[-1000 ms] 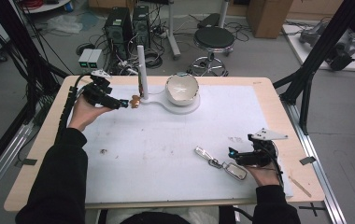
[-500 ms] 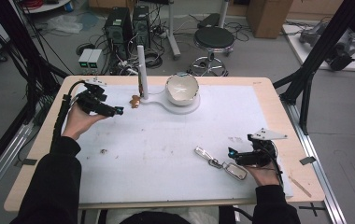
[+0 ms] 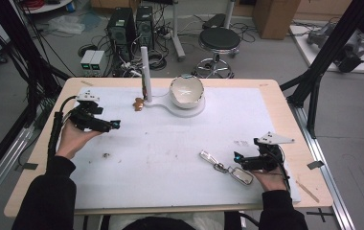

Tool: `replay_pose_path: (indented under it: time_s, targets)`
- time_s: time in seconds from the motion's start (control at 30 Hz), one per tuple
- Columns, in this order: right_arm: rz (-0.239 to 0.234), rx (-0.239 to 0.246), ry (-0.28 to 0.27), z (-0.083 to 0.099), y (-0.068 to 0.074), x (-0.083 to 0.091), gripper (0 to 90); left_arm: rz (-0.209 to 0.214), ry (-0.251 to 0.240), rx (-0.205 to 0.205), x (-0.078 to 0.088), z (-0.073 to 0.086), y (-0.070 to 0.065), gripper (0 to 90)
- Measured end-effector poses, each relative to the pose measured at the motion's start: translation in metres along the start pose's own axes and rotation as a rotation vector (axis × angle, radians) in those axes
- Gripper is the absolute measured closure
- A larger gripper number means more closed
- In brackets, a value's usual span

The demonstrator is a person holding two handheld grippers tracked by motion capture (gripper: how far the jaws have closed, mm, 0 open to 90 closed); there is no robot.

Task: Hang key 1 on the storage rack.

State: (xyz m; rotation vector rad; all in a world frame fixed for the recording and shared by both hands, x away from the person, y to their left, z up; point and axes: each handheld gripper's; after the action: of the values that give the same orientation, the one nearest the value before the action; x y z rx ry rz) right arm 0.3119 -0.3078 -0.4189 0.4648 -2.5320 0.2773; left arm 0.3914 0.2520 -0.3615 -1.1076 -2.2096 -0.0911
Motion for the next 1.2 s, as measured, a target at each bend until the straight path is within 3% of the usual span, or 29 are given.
replay_pose_path:
  time_s: [0.07,0.13,0.37,0.5,0.77,1.2]
  targets:
    - [-0.001,-0.001,0.0,0.0,0.0,0.0,0.9,-0.004,-0.006,0.002,0.001,0.003,-0.001,5.6]
    - [-0.001,-0.001,-0.001,0.0,0.0,0.0,0.9,-0.011,-0.042,0.008,0.006,0.013,-0.003,5.6]
    - [0.001,0.001,-0.005,0.0,0.0,0.0,0.9,-0.035,-0.065,0.025,0.017,0.029,-0.008,5.7]
    - [0.001,0.006,-0.003,0.0,0.0,-0.001,0.9,-0.035,-0.053,0.025,0.021,0.035,-0.012,5.7]
    - [0.006,0.01,-0.004,0.0,0.0,0.0,0.9,-0.06,-0.078,0.037,0.025,0.055,-0.019,5.7]
    - [-0.003,0.005,0.001,0.0,0.0,0.0,0.9,-0.088,-0.054,0.049,0.033,0.079,-0.027,5.6]
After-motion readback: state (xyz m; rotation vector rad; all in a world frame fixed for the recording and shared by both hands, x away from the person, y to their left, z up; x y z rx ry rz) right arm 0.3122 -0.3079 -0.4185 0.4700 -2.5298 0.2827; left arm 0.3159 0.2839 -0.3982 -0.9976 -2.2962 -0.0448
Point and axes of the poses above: each handheld gripper's, and its own axes: x roughly backward along the jaws, z roughly out of its underside, y roughly to its left, and after that the axes turned 14 degrees about z, right-handed
